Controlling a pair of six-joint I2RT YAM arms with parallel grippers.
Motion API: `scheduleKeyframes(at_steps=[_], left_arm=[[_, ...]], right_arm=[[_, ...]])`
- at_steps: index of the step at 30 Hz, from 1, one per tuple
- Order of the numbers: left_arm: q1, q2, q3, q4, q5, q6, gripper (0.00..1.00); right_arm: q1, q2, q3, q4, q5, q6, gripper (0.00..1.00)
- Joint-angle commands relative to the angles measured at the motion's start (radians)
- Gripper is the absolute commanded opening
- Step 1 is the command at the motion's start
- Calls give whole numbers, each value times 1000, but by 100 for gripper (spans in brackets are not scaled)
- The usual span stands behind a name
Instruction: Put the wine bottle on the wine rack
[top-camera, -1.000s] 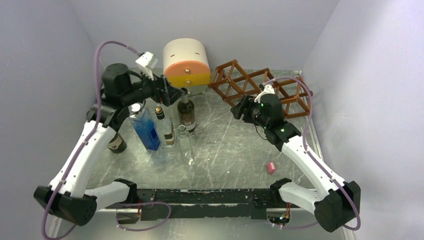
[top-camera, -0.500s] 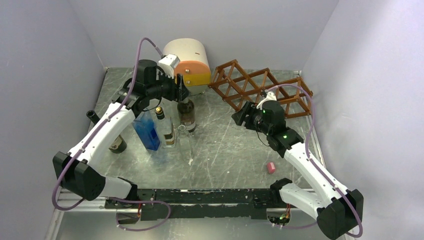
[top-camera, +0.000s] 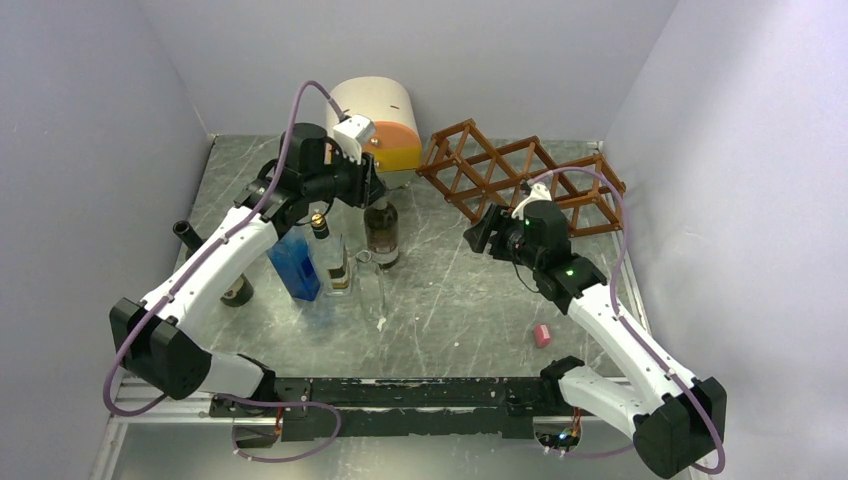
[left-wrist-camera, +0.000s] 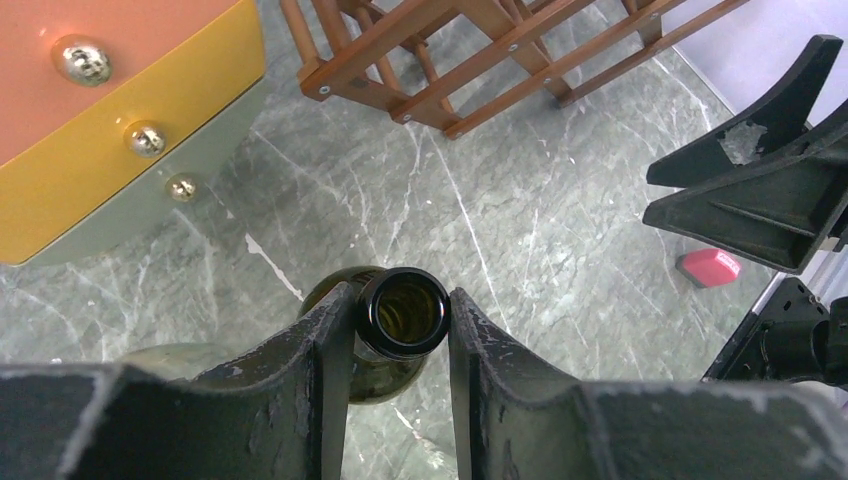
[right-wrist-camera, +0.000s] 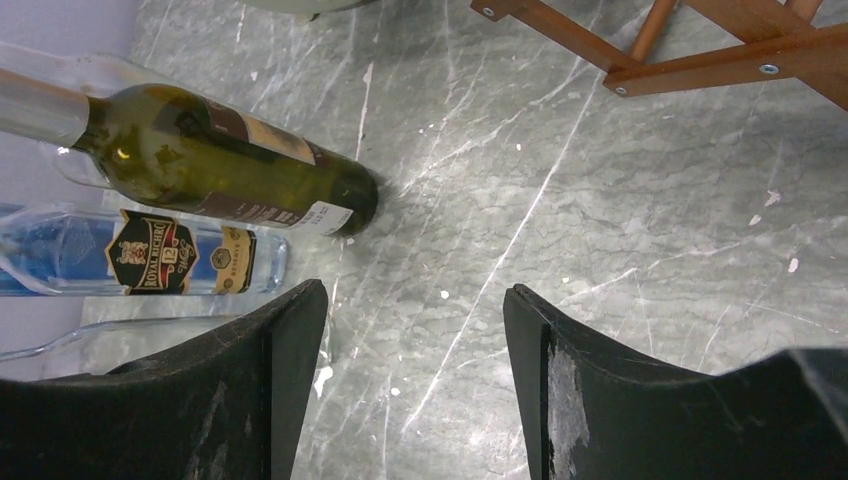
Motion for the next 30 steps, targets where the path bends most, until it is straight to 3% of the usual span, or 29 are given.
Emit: scheduleKeyframes(at_steps=[1,7,10,13,17,20,30], left_arm=[[-45,8,27,34,41,11,25],[-130,25,40,49,51,-1,27],[-141,31,32,52,50,-12,33],[-141,35,29,56,53,-16,49],[-141,26,40,62,89,-7,84],[-141,-5,49,78,95,-6,97],[-141,-271,-70,238,-258,-2,99]], right_arm=[[4,-23,12,18,-51,-12,71],[3,13,7,99,-196,-110,74],[4,38,25,134,-257,-151,75],[6,59,31,186,-314,-190,76],[16,82,29,268,-370,-218,77],[33,103,42,314,-373,-240,77],[179,200,158,376,-262,-361,72]])
